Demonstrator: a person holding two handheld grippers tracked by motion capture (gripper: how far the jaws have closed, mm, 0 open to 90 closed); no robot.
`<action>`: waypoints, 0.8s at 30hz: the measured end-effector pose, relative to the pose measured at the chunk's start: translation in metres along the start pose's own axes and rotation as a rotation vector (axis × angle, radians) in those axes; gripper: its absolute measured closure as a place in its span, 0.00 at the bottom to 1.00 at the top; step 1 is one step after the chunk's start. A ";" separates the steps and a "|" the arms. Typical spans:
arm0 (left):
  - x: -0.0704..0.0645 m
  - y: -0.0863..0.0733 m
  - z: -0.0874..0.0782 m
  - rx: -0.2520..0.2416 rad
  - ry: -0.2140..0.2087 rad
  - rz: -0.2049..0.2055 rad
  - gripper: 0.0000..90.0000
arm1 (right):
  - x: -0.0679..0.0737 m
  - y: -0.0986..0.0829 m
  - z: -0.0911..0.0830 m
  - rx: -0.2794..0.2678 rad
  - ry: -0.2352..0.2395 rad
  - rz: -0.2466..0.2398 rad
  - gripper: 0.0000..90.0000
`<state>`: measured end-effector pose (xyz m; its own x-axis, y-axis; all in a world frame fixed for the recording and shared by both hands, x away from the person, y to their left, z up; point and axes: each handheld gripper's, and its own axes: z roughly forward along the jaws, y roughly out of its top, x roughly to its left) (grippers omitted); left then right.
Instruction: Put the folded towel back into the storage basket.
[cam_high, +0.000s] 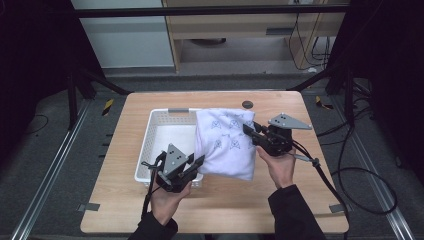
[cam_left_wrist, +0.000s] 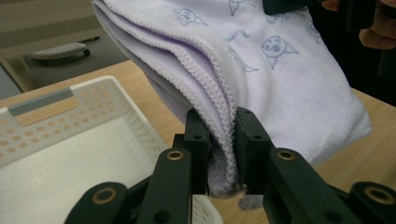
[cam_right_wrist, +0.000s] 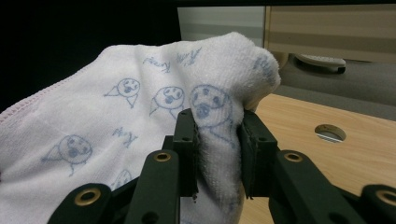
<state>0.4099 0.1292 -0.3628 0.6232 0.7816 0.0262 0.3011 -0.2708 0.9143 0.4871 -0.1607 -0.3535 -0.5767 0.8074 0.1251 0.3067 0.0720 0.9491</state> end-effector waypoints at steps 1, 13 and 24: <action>0.000 0.000 0.000 0.000 0.000 0.000 0.84 | 0.000 0.000 0.000 0.000 0.000 0.000 0.79; 0.018 -0.001 -0.014 -0.019 0.025 -0.015 0.84 | 0.014 0.008 0.016 -0.014 0.024 -0.006 0.79; 0.033 -0.004 -0.024 -0.024 0.051 -0.029 0.84 | 0.026 0.015 0.031 -0.013 0.038 -0.026 0.79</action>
<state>0.4124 0.1697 -0.3559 0.5764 0.8169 0.0199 0.3005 -0.2346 0.9245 0.5004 -0.1209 -0.3447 -0.6125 0.7827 0.1107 0.2814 0.0851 0.9558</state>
